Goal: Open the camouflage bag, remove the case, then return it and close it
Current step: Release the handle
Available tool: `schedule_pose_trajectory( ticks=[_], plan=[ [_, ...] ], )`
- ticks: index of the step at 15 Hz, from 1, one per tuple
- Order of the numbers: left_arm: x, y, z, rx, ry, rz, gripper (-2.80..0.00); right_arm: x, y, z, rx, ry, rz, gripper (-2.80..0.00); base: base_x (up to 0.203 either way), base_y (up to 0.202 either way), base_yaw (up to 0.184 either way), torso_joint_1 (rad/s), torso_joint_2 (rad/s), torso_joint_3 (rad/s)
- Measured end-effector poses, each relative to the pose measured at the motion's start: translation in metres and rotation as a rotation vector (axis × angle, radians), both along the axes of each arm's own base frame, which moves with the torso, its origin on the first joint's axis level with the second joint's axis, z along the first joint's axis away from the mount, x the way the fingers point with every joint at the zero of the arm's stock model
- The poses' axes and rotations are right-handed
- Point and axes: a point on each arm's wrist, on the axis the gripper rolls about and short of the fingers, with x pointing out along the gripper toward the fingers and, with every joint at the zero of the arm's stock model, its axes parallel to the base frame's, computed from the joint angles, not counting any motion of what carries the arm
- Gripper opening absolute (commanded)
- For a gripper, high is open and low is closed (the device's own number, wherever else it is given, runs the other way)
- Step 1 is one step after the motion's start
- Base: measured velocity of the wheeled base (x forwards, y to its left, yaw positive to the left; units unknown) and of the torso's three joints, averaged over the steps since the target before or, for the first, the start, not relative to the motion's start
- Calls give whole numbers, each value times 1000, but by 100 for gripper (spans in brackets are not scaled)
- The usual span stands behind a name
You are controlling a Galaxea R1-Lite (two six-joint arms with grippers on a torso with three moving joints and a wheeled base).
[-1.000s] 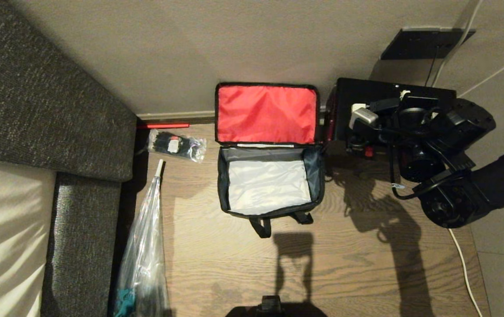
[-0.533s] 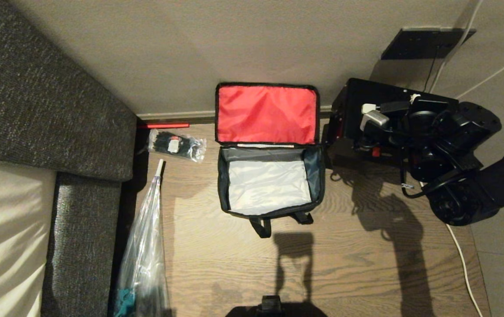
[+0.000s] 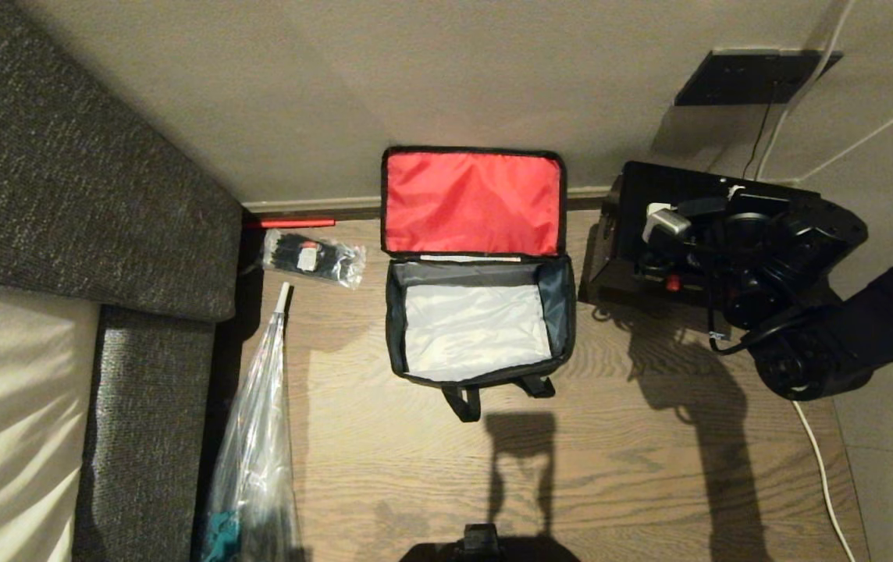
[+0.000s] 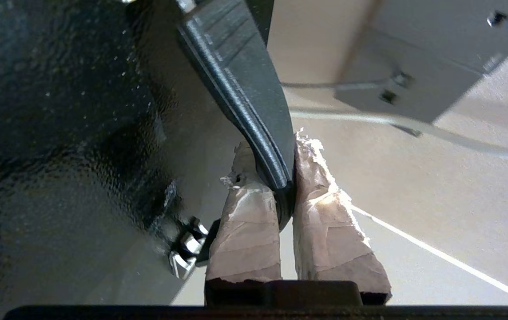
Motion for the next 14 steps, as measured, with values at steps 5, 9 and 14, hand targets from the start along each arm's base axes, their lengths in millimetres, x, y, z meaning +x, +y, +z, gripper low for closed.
schedule_pose_trajectory(
  ticks=[5, 9, 14],
  plan=[
    [0, 0, 0, 0, 0, 0, -280, 15, 1, -24, 56, 29, 21, -280, 0, 0, 0, 0, 0, 0],
    [0, 0, 0, 0, 0, 0, -280, 31, 4, -41, 79, 40, 24, -280, 0, 0, 0, 0, 0, 0],
    [0, 0, 0, 0, 0, 0, -280, 46, 4, -64, 114, 56, 34, -280, 0, 0, 0, 0, 0, 0]
  ],
)
